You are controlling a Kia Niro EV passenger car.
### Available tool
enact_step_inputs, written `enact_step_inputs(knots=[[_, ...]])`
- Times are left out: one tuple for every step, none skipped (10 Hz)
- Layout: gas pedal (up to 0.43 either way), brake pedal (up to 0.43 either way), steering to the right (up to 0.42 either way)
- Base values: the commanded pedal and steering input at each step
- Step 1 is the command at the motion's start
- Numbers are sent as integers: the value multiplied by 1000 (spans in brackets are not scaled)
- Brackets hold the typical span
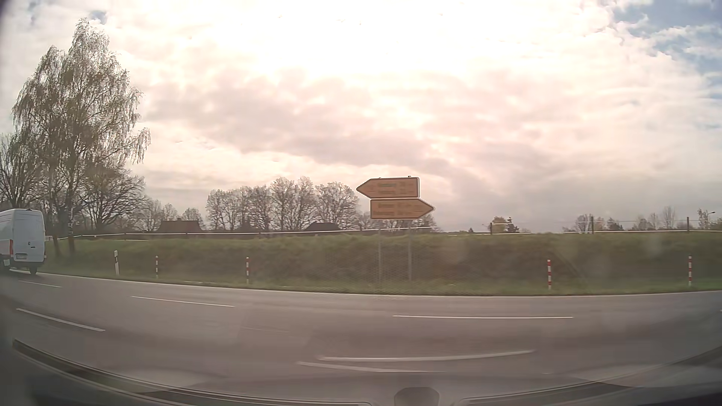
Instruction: Follow the waypoints while adhering to traffic rules and regulations
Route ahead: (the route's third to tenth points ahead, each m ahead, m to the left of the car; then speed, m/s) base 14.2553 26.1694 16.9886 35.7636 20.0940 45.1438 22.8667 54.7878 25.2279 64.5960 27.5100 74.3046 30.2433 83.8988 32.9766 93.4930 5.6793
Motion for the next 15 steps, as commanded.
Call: enact_step_inputs(knots=[[260,0,-369],[248,0,-371],[260,0,-370],[260,0,-369],[260,0,-366],[248,0,-363],[240,0,-359],[220,0,-355],[197,0,-350],[177,0,-342],[177,0,-330],[189,0,-318],[189,0,-310],[189,0,-302],[189,0,-295]])
